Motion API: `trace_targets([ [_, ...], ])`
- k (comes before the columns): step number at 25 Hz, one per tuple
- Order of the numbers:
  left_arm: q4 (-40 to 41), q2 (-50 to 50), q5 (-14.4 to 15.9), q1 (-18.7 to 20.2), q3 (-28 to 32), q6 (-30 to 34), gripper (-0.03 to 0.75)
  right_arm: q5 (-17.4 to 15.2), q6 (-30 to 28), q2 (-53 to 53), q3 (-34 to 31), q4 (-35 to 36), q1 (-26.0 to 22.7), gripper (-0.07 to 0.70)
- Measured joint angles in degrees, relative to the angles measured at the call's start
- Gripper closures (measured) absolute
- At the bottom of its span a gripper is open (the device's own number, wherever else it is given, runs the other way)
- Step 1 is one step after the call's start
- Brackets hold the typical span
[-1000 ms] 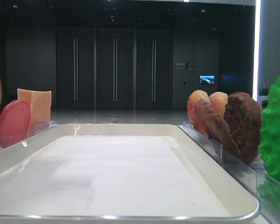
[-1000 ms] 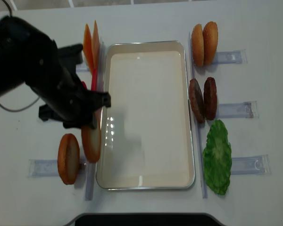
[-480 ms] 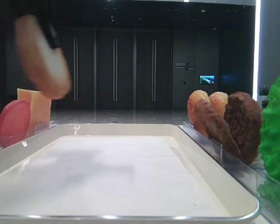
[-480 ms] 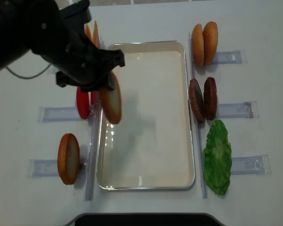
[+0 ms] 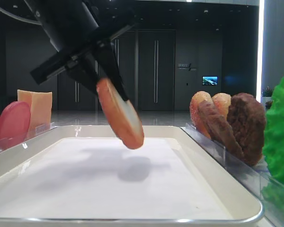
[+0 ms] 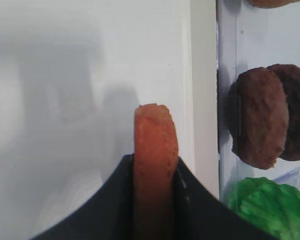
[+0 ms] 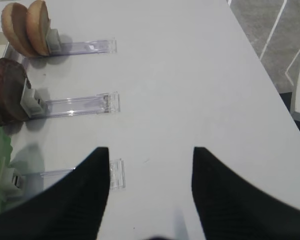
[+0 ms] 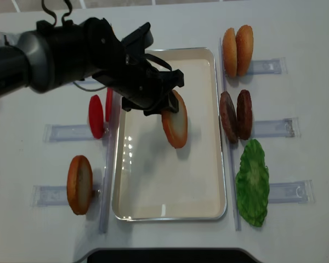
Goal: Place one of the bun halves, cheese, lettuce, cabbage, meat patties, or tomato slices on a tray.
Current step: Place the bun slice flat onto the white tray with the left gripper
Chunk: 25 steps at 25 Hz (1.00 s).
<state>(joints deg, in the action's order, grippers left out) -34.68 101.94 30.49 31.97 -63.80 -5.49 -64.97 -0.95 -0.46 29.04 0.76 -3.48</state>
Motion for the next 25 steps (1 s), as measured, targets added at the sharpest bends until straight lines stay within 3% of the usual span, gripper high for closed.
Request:
trace_targets([
  [6, -2.4, 2.3, -3.3, 0.0, 0.0, 4.0, 0.578, 0.0, 0.0, 0.0, 0.0, 0.1, 0.0, 0.273],
  [19, -2.8, 4.6, -3.7, 0.0, -0.2, 5.8, 0.577, 0.0, 0.0, 0.0, 0.0, 0.1, 0.0, 0.273],
  [25, -0.6, 4.6, -1.5, 0.0, -0.2, 5.8, 0.465, 0.0, 0.0, 0.0, 0.0, 0.1, 0.0, 0.273],
])
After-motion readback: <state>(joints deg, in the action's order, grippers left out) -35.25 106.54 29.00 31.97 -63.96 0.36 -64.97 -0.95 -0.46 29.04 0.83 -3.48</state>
